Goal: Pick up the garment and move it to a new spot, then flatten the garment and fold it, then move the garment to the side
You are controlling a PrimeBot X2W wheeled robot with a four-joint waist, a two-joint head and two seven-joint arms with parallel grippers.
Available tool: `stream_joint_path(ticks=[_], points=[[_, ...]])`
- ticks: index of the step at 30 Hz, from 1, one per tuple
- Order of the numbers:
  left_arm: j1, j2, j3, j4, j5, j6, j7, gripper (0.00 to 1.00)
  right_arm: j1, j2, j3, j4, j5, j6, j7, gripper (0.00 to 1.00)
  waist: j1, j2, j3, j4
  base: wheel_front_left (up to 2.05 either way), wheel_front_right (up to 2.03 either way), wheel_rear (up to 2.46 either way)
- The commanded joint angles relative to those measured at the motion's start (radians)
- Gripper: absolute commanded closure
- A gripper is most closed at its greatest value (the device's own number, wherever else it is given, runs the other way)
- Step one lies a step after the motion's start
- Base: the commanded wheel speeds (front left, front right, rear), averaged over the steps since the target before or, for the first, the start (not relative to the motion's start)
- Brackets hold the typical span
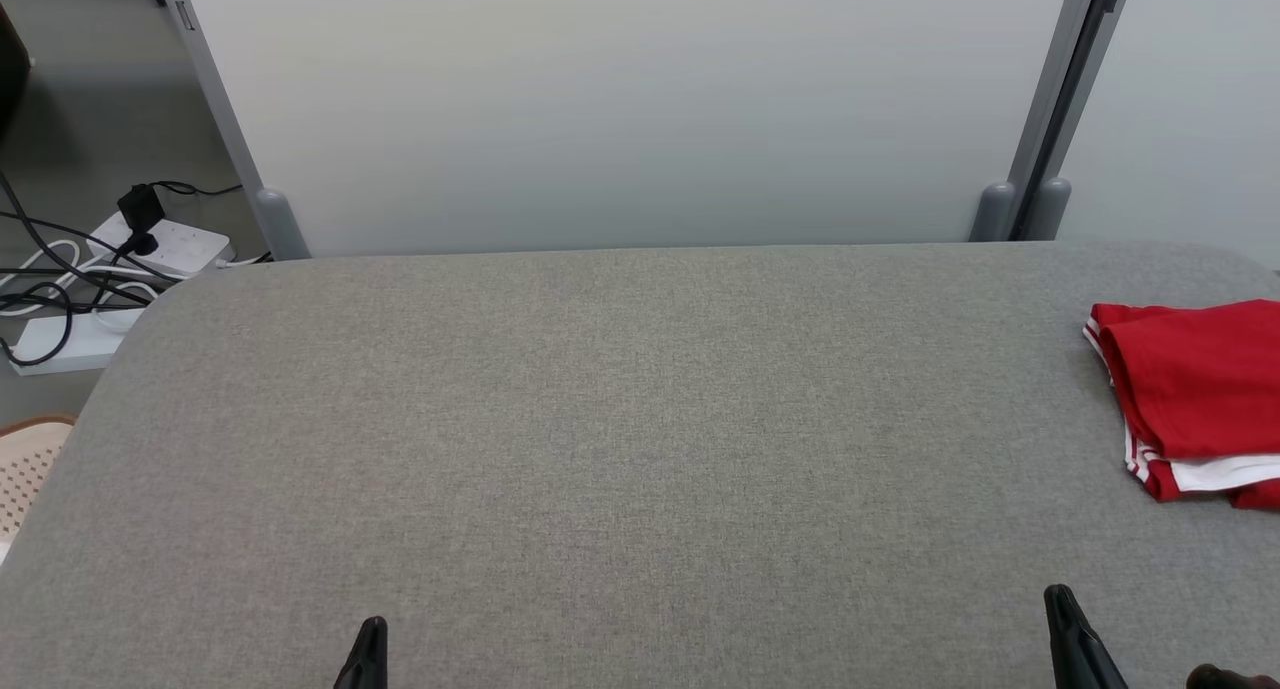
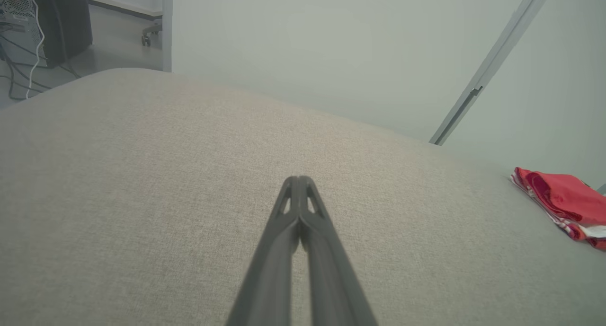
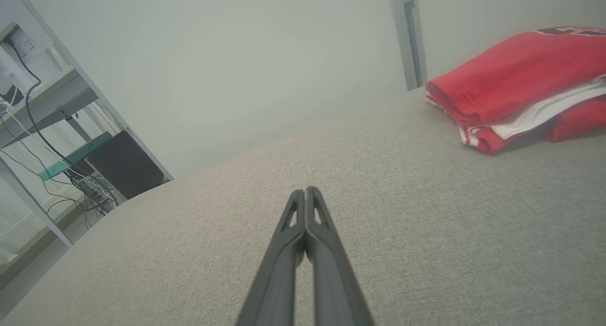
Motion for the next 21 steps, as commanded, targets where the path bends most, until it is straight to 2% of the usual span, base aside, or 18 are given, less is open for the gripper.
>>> stream_joint_path(ticks=[1, 21], points=[[-0.056, 0.006, 0.016, -0.02, -0.034, -0.009, 0.003, 1.0, -0.04, -0.014, -0.007, -0.016, 0.031, 0.001, 0.006, 1.0, -0.0002, -0.0001, 0.001, 0.0, 0.0, 0.0, 0.0], [-0.111, 0.011, 0.043, 0.004, -0.267, -0.026, 0.058, 1.0, -0.092, -0.021, -0.024, 0.011, 0.256, 0.001, 0.057, 1.0, -0.0002, -0.0001, 0.015, -0.002, 0.0, 0.0, 0.0]])
